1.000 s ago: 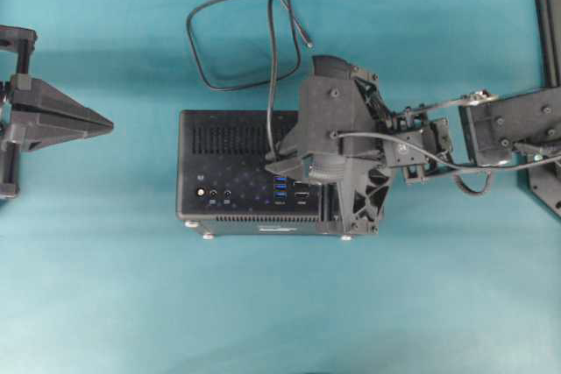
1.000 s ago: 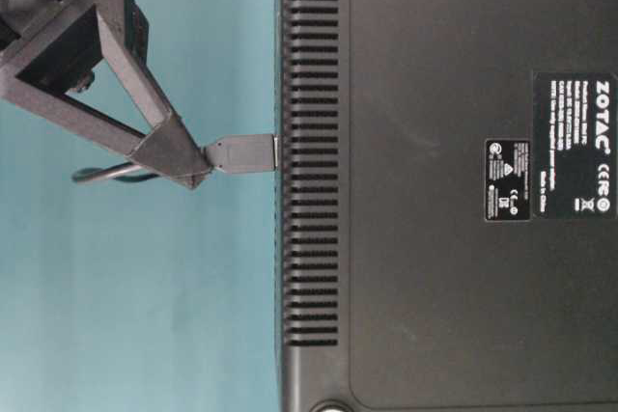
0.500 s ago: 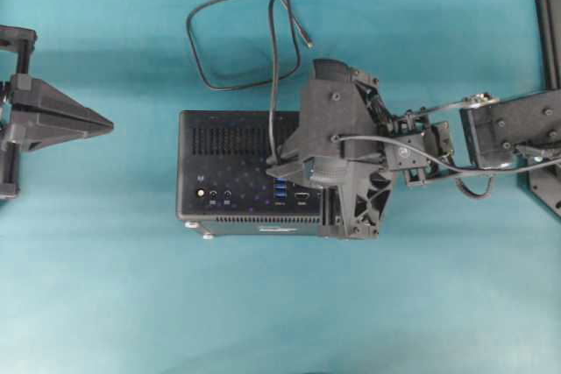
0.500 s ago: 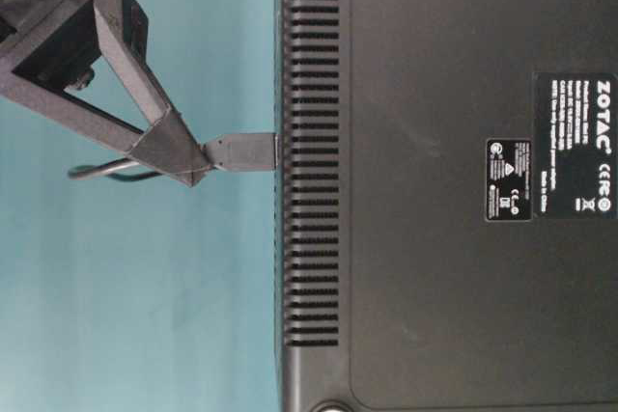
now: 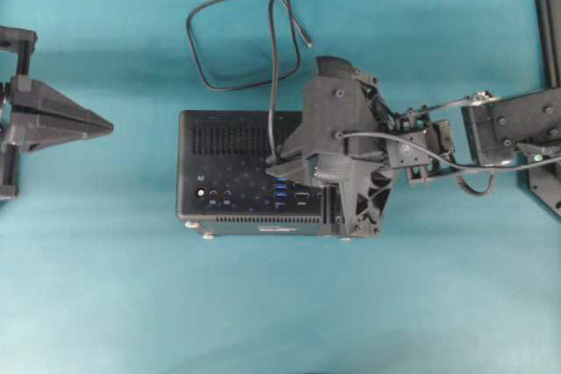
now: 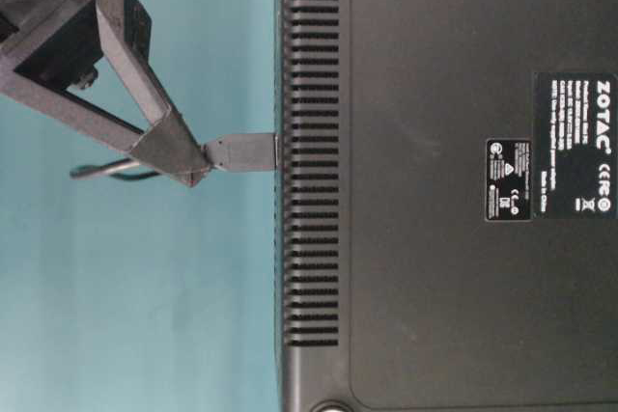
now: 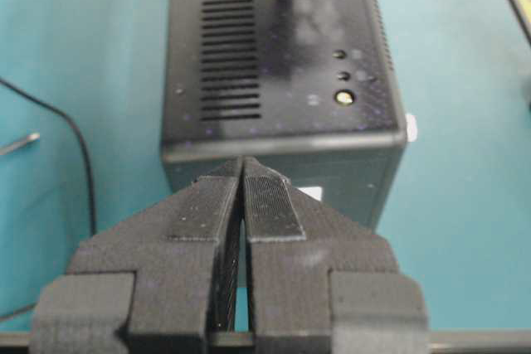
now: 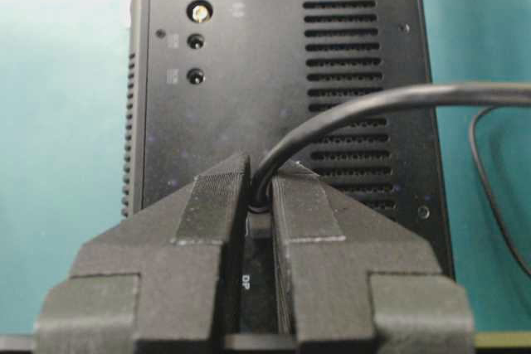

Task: Insert the USB into the PC box with both arms.
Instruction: 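Open the right gripper and lift it off the cable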

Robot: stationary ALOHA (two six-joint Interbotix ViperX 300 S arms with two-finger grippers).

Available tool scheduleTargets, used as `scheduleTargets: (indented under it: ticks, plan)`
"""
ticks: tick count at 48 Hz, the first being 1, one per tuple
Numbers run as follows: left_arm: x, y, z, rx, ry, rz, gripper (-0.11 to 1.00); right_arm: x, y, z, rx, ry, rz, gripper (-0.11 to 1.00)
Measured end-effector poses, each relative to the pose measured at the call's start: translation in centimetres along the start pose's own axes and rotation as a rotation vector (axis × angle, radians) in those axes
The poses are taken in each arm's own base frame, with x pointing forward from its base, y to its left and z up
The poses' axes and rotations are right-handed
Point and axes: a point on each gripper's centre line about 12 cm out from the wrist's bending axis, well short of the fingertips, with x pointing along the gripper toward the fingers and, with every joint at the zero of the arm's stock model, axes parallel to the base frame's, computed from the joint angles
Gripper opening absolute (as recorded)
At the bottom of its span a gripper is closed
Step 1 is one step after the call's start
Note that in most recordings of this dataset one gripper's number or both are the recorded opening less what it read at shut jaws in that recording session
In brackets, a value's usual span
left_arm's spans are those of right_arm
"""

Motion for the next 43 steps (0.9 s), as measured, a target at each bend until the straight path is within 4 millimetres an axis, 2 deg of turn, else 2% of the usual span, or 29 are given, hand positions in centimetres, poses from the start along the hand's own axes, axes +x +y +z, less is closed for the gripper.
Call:
scheduleTargets:
  ticks: [8,19,27,33,43]
  plan:
    - [-0.1,-0.3,0.1,-0.002,-0.004,-0.011,0.00,0.0,0.0,-0.2,0.001,0.006,-0.001,0.32]
    - [-0.7,-0.7,1.8,-0.007,-0.053,-0.030,0.00,0.1,0.0,-0.5,0.003,0.023,-0.002,0.59]
    - [-1.0,-0.7,2.8,-0.001,-0.079,-0.034,0.00,0.0,0.0,-0.5,0.003,0.020,-0.002,0.60]
    - [-1.0,-0.8,2.8,-0.002,-0.079,-0.036,0.00,-0.2,0.0,-0.4,0.004,0.014,-0.001,0.60]
    - [-1.2,-1.2,3.6,-0.002,-0.097,-0.057,0.00,-1.6,-0.2,0.1,0.007,-0.008,0.000,0.61]
